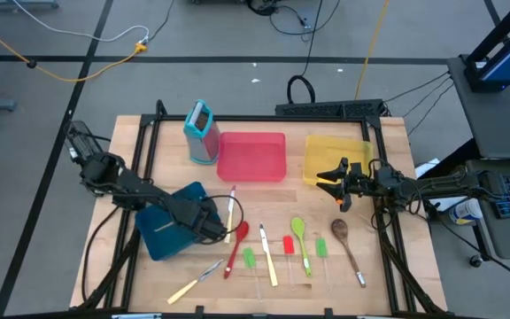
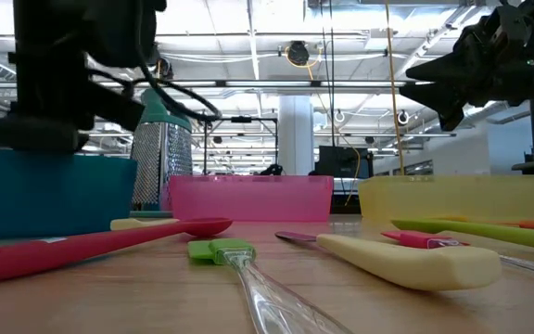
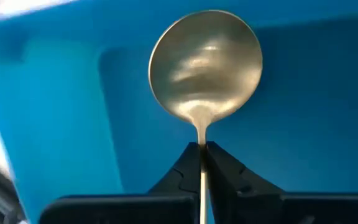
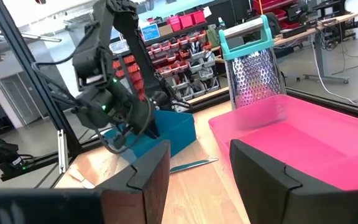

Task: Pick & Place Kitchen Items
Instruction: Put the gold spoon into the blue bin, then put the red serving spoon into the blue bin

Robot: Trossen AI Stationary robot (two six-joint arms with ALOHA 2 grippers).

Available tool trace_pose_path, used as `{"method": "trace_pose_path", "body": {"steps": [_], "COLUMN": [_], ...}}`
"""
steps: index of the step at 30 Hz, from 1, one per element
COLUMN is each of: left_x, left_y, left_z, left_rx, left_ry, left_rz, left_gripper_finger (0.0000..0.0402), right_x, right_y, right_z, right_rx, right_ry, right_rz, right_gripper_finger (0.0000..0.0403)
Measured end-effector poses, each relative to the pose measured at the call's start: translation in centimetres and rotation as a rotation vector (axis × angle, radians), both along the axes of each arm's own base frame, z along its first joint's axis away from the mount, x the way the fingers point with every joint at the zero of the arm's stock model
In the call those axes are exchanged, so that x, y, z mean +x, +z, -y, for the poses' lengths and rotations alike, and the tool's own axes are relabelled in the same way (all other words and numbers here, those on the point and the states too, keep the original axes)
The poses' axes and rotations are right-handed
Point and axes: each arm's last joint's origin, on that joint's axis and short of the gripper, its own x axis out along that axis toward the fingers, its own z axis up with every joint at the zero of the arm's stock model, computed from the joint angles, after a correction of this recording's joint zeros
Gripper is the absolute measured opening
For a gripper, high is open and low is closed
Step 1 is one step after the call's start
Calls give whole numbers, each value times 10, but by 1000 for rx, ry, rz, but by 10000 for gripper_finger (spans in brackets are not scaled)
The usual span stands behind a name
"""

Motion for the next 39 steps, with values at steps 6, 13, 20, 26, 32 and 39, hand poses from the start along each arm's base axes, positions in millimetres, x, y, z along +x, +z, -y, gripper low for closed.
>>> {"method": "trace_pose_path", "body": {"steps": [6, 13, 20, 26, 32, 39], "left_x": [-10, -9, -9, -3, 20, 56], "left_y": [-9, -11, -11, 9, 53, 88], "left_z": [-5, -6, -7, -5, 5, 28], "left_rx": [-18, -17, -9, 31, 50, -57], "left_ry": [7, 8, 8, 26, 106, 90], "left_rz": [-58, -36, -46, -93, 47, 411], "left_gripper_finger": [42, 49, 51, 51, 51, 51], "right_x": [0, 1, 1, 1, 1, 1], "right_y": [-1, -3, -3, -3, -3, -3], "right_z": [0, 0, 0, 0, 0, 0], "right_rx": [0, 6, 22, 24, 25, 28], "right_ry": [0, -2, -1, -3, -3, -3], "right_rz": [-5, -28, -28, -27, -27, -29], "right_gripper_finger": [160, 160, 160, 160, 160, 160]}}
